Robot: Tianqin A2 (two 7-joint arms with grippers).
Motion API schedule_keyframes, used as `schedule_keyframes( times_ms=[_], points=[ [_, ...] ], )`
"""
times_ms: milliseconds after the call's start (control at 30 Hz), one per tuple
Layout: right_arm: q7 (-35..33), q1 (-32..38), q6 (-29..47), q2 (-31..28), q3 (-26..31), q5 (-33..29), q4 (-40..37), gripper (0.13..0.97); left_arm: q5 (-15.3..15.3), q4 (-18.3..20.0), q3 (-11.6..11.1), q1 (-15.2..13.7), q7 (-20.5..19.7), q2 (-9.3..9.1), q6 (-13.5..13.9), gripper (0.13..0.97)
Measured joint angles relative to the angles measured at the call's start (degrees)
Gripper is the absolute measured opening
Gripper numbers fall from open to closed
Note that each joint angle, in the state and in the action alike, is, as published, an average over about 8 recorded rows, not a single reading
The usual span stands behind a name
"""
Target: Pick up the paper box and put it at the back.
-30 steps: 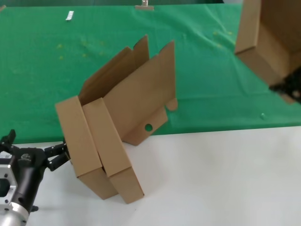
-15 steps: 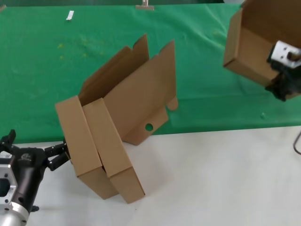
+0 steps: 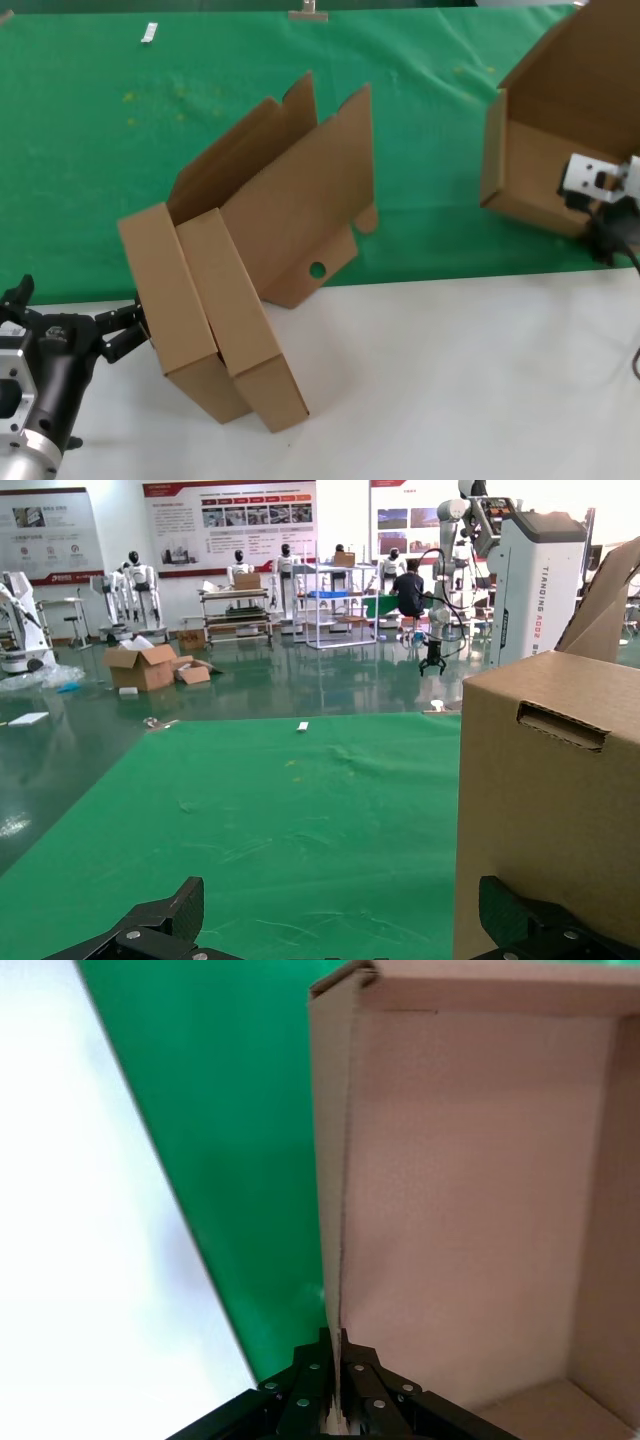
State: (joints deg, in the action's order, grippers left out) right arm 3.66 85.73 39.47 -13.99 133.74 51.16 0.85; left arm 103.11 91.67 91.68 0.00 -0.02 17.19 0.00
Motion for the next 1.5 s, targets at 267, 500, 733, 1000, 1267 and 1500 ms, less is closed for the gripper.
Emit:
schedule_keyframes(
  times_ms=[267, 500, 733, 1000, 1267, 1500],
  points=[
    [0.8, -1.2, -0.8, -0.7, 2.4, -0.5, -0.6, 0.157, 0.0, 0.0, 0.0, 0.0, 0.0, 0.0, 0.0, 0.966],
    [0.3, -2.2, -1.1, -1.5, 3.7, -0.3, -0.6, 0.2, 0.0, 0.0, 0.0, 0.0, 0.0, 0.0, 0.0, 0.966],
    [-0.6, -3.2, -1.9, -2.1, 4.8, -0.3, -0.7, 0.277, 0.0, 0.0, 0.0, 0.0, 0.0, 0.0, 0.0, 0.966],
    [-1.6, -3.6, -2.0, -1.9, 4.8, 0.9, -0.7, 0.34, 0.0, 0.0, 0.0, 0.0, 0.0, 0.0, 0.0, 0.966],
    [-3.8, -2.9, 1.3, -1.2, 3.2, 3.3, -0.6, 0.526, 0.0, 0.0, 0.0, 0.0, 0.0, 0.0, 0.0, 0.966],
    [-6.3, 2.4, 5.8, -2.4, 2.4, 4.6, -0.5, 0.681, 0.0, 0.0, 0.0, 0.0, 0.0, 0.0, 0.0, 0.966]
  ],
)
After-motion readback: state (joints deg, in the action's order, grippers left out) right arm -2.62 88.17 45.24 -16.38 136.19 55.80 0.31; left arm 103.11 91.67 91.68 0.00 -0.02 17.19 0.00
